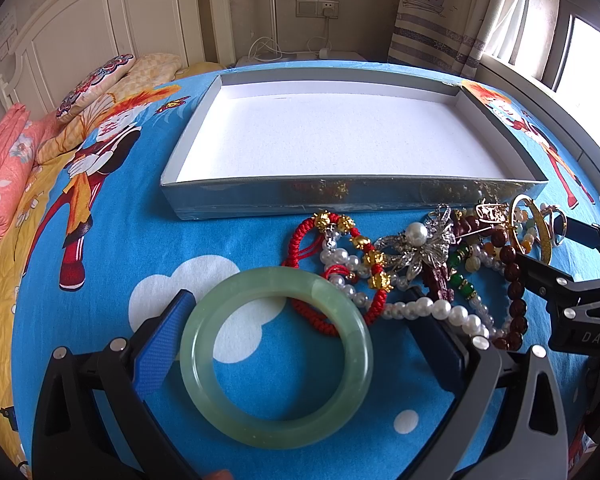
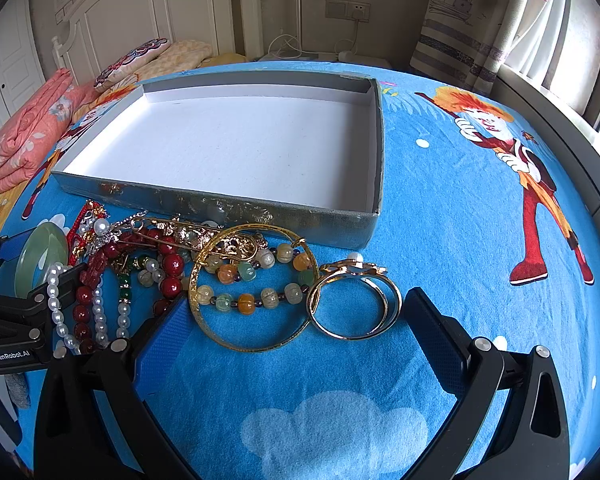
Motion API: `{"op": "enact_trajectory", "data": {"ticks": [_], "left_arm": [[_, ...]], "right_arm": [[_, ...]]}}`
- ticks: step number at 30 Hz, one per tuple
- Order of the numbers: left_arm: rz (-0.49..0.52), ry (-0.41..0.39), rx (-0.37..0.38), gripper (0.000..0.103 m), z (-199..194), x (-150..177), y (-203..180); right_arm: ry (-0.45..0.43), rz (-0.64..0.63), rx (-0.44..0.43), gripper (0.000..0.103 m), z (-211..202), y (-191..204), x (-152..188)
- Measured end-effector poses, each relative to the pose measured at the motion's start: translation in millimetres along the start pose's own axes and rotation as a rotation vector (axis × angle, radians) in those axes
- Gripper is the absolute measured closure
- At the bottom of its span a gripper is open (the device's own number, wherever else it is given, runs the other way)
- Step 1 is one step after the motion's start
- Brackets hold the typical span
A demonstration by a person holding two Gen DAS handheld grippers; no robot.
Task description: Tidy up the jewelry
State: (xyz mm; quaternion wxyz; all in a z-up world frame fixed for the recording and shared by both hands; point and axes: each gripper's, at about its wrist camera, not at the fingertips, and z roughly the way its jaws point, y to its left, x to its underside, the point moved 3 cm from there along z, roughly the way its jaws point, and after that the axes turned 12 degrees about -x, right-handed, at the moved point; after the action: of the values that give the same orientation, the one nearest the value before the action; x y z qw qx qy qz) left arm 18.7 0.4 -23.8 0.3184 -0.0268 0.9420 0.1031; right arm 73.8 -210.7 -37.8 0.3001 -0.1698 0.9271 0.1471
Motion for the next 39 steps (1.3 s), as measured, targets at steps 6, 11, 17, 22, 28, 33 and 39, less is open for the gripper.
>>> {"op": "enact_trajectory", "data": {"ticks": [6,11,17,22,28,33,39], "left_arm": [[0.000,0.000,0.000,0.002,0.0,0.0,0.0],[0.000,0.000,0.000,0.002,-0.1,0.1,0.0],[-0.004,0.001,-0.001,0.002,-2.2,1.5,1.6],[0.035,0.016,0.025,0.002,-1.3,3.3,4.0],[0.007,-0.008,0.137,0.002,-14.4,20.3,23.1],[-0.058,-0.009,0.165,0.002,-19.4,29.6,45.4],[0.000,0.006,0.068,0.002,-17.0,26.6,31.0]], "right_arm": [[0.000,0.000,0.000,0.004,0.1,0.1,0.2],[0.000,0.000,0.000,0.004,0.1,0.0,0.1],[0.000,0.000,0.000,0.004,0.1,0.0,-0.1],[0.014,-0.013,-0.016,0.004,-0.7,1.9,-0.1],[0.064,-0.060,-0.083,0.004,-11.1,1.1,12.6],[0.045,-0.052,-0.167,0.004,-29.6,-0.2,30.6],[0.007,-0.017,-0.234,0.004,-40.1,-4.3,37.9]]}}
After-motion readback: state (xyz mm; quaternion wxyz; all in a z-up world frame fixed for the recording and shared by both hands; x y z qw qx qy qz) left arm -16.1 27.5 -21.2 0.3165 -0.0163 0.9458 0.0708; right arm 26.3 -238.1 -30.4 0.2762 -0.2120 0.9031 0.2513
